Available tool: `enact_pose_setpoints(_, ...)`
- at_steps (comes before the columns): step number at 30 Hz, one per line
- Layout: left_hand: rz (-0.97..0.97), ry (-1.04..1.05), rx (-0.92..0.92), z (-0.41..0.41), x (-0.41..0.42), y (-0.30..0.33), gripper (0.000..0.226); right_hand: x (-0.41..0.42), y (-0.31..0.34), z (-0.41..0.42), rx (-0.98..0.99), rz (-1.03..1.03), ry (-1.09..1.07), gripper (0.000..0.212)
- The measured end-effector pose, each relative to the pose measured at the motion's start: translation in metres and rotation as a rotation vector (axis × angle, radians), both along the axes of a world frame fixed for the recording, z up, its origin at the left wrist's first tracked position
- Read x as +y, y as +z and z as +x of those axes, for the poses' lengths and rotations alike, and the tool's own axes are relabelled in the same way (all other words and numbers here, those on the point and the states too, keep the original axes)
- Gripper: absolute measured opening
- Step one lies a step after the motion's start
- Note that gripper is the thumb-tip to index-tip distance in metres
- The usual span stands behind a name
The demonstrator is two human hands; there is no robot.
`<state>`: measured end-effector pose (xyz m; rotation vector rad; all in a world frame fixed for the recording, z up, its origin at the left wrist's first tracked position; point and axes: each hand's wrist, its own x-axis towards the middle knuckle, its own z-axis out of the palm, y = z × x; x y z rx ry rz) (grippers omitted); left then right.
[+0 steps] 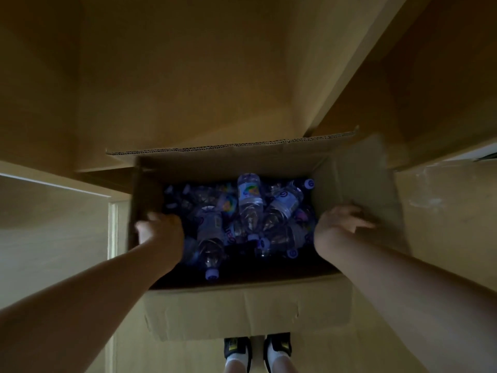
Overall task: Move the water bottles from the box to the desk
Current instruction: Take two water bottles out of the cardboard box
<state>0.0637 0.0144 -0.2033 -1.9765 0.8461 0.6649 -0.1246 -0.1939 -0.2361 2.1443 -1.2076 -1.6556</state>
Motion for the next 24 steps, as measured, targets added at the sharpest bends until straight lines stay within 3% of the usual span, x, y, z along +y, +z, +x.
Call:
enact_pose_setpoints(3, -0.026, 0.155, -0.014, 0.004, 0.018, -0.01, 0.063, -0.015, -0.005, -0.027, -0.099, 0.004, -0.081, 0.059)
enact_pose_setpoints(8, -0.297, 0.702, -0.046, 0.022, 0.046, -0.038, 0.081, -0.022, -0.024, -0.05, -0.543, 0.023, -0.266, 0.092)
enact_pose_setpoints(11, -0.514, 0.776, -0.13, 0.02, 0.05, -0.054, 0.084, -0.026, -0.034, -0.059, -0.728, -0.024, -0.282, 0.094)
enact_pose_setpoints(13, -0.561, 0.757, -0.205, 0.019, 0.051, -0.063, 0.079, -0.026, -0.04, -0.063, -0.803, -0.049, -0.307, 0.096)
enact_pose_setpoints(16, -0.564, 0.728, -0.251, 0.027, 0.062, -0.074, 0.076, -0.026, -0.045, -0.067, -0.878, -0.058, -0.356, 0.1)
enact_pose_setpoints(20, -0.652, 0.903, -0.11, 0.041, 0.074, -0.078, 0.062, -0.022, -0.046, -0.067, -0.89, -0.05, -0.388, 0.101)
enact_pose_setpoints(24, -0.705, 1.021, -0.019, 0.054, 0.073, -0.07, 0.05, -0.007, -0.048, -0.054, -0.789, -0.171, -0.388, 0.092)
